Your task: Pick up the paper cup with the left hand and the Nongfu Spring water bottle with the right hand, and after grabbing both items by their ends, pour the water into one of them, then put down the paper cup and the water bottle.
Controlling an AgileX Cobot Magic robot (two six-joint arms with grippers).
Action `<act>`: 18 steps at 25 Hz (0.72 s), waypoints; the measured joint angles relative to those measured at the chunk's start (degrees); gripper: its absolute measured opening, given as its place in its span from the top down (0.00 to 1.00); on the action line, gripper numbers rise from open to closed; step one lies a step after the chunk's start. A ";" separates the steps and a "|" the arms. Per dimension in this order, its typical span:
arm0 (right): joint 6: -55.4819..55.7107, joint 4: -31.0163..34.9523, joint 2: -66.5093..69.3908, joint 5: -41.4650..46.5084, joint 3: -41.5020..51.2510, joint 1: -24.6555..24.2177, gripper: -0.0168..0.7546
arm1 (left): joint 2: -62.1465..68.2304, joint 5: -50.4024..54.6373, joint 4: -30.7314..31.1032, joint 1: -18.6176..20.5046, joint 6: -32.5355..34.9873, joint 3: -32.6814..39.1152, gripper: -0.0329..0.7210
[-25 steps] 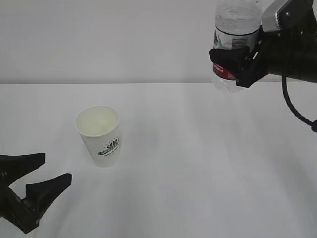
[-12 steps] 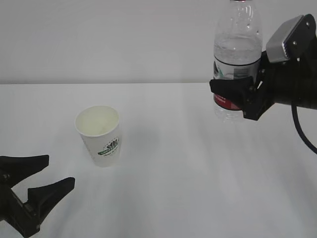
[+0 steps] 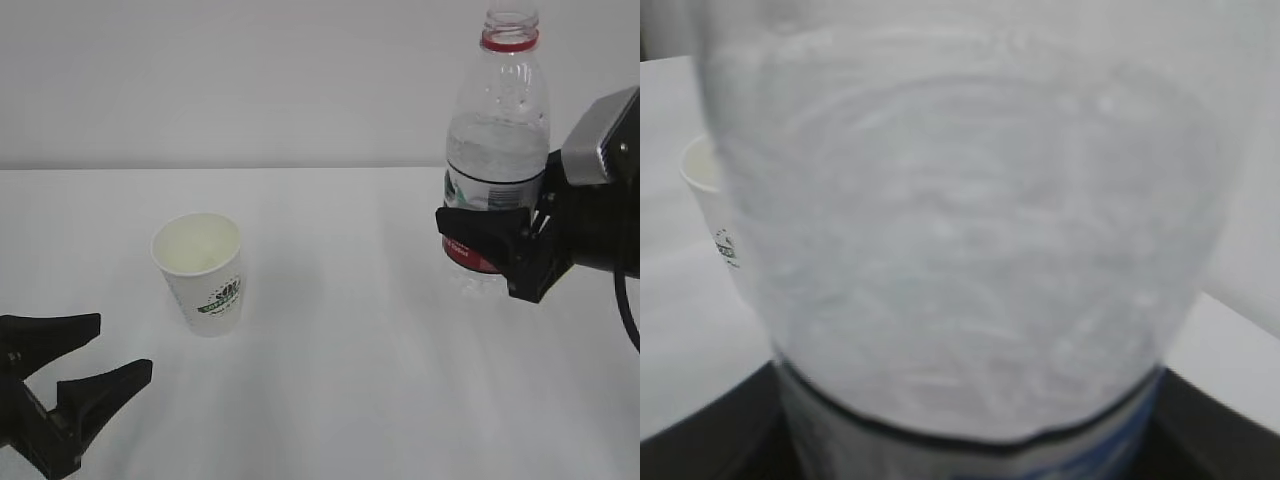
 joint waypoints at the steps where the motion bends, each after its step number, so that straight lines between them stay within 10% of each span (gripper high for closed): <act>1: -0.39 1.04 -0.37 -0.10 0.83 0.00 0.34 | 0.00 0.00 0.00 0.00 0.00 0.00 0.18; 18: -4.64 7.36 -3.71 -0.60 4.13 0.00 0.34 | 5.82 -0.24 1.92 0.00 0.00 -0.11 0.10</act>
